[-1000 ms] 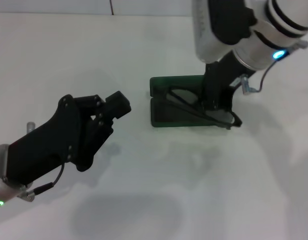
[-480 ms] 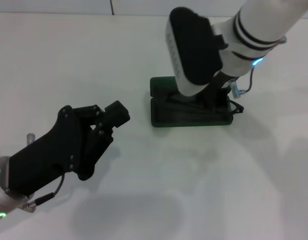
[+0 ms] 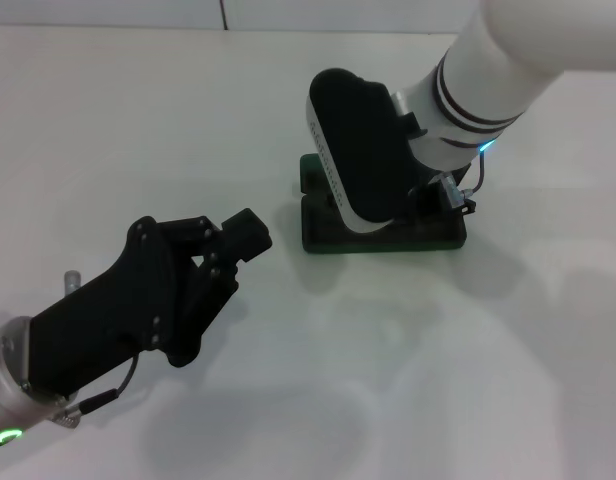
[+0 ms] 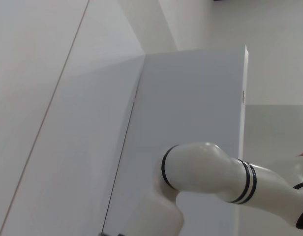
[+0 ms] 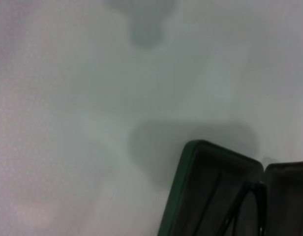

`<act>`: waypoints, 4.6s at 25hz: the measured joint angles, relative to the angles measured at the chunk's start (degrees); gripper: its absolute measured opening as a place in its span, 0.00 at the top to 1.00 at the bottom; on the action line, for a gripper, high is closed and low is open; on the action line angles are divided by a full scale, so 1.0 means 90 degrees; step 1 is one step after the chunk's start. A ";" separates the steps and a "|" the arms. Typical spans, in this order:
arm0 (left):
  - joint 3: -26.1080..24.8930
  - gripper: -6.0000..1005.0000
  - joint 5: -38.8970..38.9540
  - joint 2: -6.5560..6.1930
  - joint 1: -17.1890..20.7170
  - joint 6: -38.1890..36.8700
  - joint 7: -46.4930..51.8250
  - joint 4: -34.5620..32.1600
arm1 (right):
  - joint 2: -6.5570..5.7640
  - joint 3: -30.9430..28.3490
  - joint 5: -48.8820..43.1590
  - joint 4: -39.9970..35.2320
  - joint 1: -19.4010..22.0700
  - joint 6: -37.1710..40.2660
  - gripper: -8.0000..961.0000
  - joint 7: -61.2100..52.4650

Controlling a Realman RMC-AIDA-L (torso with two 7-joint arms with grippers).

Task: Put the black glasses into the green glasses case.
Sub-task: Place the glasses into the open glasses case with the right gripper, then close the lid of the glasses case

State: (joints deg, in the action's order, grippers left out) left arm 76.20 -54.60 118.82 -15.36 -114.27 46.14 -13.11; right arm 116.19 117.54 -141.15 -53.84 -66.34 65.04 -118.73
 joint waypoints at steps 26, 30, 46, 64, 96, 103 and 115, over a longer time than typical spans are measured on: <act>-0.0014 0.96 0.0002 0.0010 -0.0042 0.0012 0.0000 0.0002 | 0.0000 0.0319 -0.0039 -0.0030 -0.0021 -0.0184 0.88 -0.0078; -0.0040 0.96 0.0021 0.0010 -0.0029 0.0011 0.0000 0.0002 | 0.0000 0.0319 -0.0122 -0.0058 -0.0018 -0.0181 0.88 -0.0121; -0.0049 0.96 0.0054 0.0020 -0.0049 -0.0010 0.0019 0.0000 | 0.0000 0.0428 -0.0381 -0.0195 0.0060 -0.0198 0.84 -0.0335; -0.0050 0.95 0.0080 -0.0033 -0.0080 -0.0023 0.0050 -0.0057 | -0.0001 -0.0060 -0.0531 -0.1177 0.0765 0.0226 0.72 -0.0764; -0.0641 0.86 -0.1771 -0.1464 -0.2437 0.3220 0.3252 -0.1332 | -0.0068 -0.6669 0.3596 -0.1701 0.5237 0.3554 0.73 0.1739; -0.0645 0.84 -0.3093 -0.1071 -0.3194 0.4579 0.3975 -0.1344 | -0.0074 -0.8298 0.3266 -0.0464 0.5484 0.4285 0.73 0.2631; -0.0642 0.78 -0.4514 -0.0358 -0.3685 0.5754 0.4270 -0.1317 | -0.0081 -0.8466 0.3246 0.0849 0.5338 0.3616 0.71 0.3573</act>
State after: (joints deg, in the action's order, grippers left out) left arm 70.43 -95.22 115.61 -48.53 -62.48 84.56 -24.96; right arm 115.46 41.35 -111.94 -46.20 -18.30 97.59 -86.57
